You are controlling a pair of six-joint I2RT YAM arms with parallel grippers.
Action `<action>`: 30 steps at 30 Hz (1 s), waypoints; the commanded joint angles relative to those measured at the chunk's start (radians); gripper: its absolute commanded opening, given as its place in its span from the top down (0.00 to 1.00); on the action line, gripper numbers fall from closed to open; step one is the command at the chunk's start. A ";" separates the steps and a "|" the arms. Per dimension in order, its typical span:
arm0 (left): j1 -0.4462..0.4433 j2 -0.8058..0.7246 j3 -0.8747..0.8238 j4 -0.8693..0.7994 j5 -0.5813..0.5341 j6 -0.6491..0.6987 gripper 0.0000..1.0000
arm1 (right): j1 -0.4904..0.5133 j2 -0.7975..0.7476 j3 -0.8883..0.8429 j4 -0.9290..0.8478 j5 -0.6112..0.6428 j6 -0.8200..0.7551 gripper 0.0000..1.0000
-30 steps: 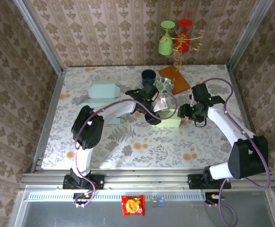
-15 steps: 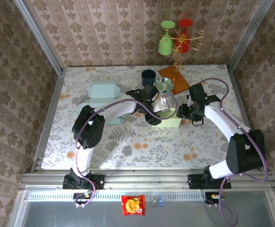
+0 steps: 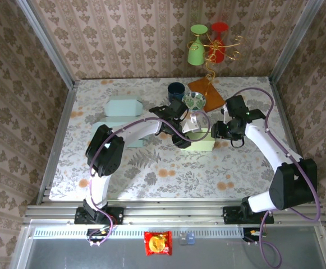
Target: Fold the paper box
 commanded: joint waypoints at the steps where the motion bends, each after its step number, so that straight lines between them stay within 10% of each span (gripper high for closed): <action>1: -0.001 0.008 0.025 -0.029 0.005 0.008 0.39 | -0.006 0.032 0.038 -0.042 0.025 -0.064 0.48; 30: -0.006 0.016 0.035 -0.039 -0.001 0.013 0.41 | 0.008 0.131 0.144 -0.062 0.044 -0.135 0.82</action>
